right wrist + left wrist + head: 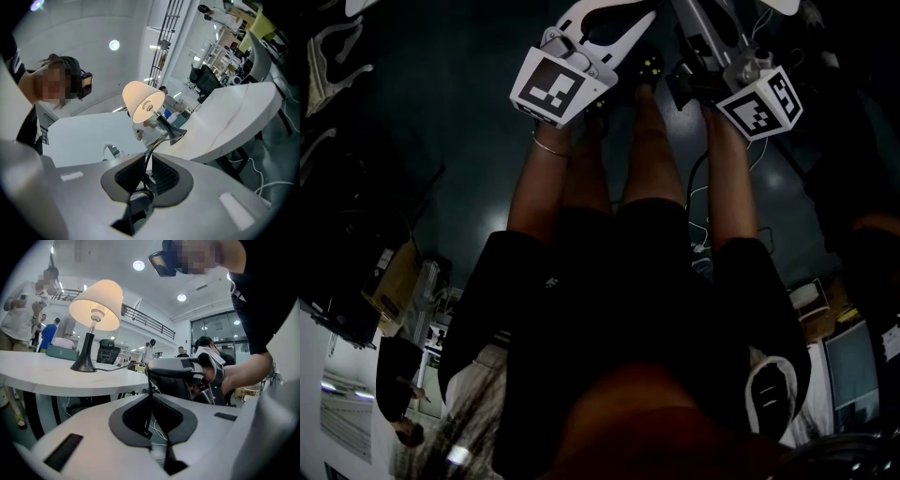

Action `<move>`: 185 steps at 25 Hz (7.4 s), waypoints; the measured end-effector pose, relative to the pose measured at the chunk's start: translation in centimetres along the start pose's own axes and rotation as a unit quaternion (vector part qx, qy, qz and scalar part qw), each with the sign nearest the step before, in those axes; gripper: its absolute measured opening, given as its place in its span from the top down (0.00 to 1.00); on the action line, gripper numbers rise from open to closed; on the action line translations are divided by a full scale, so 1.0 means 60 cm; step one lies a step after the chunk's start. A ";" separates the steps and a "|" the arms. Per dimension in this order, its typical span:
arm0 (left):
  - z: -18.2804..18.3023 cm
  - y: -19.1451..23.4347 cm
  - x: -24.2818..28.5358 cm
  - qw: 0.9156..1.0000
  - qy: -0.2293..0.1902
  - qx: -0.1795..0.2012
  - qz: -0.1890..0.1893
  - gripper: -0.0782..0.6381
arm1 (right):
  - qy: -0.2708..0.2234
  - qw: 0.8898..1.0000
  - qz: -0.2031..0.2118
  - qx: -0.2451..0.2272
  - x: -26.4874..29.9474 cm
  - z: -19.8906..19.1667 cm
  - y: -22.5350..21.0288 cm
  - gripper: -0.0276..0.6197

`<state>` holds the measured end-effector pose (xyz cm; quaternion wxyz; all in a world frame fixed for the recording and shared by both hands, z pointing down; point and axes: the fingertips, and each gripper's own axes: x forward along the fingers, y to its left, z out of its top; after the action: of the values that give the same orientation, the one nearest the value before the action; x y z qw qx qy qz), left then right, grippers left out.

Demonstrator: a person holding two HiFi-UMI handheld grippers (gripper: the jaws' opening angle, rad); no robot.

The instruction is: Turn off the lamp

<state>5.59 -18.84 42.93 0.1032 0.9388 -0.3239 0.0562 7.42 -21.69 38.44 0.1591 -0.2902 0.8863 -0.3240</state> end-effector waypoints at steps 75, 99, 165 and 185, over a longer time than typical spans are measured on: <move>-0.091 -0.020 -0.046 0.998 0.036 -0.055 -0.008 0.79 | 0.004 0.998 -0.012 0.065 -0.054 -0.037 -0.003 0.95; -0.093 -0.048 -0.037 0.998 0.060 -0.004 -0.030 0.86 | -0.018 0.994 -0.043 0.097 -0.075 -0.044 -0.032 0.95; -0.105 -0.090 -0.018 0.992 0.074 -0.056 -0.086 0.86 | -0.024 0.983 -0.023 0.179 -0.100 -0.100 -0.048 0.83; -0.109 -0.088 -0.017 0.992 0.075 -0.060 -0.086 0.86 | -0.038 0.980 -0.020 0.193 -0.103 -0.099 -0.048 0.85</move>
<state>7.80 -12.67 48.30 0.1880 0.9484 -0.2357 0.0976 10.64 -16.81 45.37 0.2393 -0.2839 0.7941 -0.4812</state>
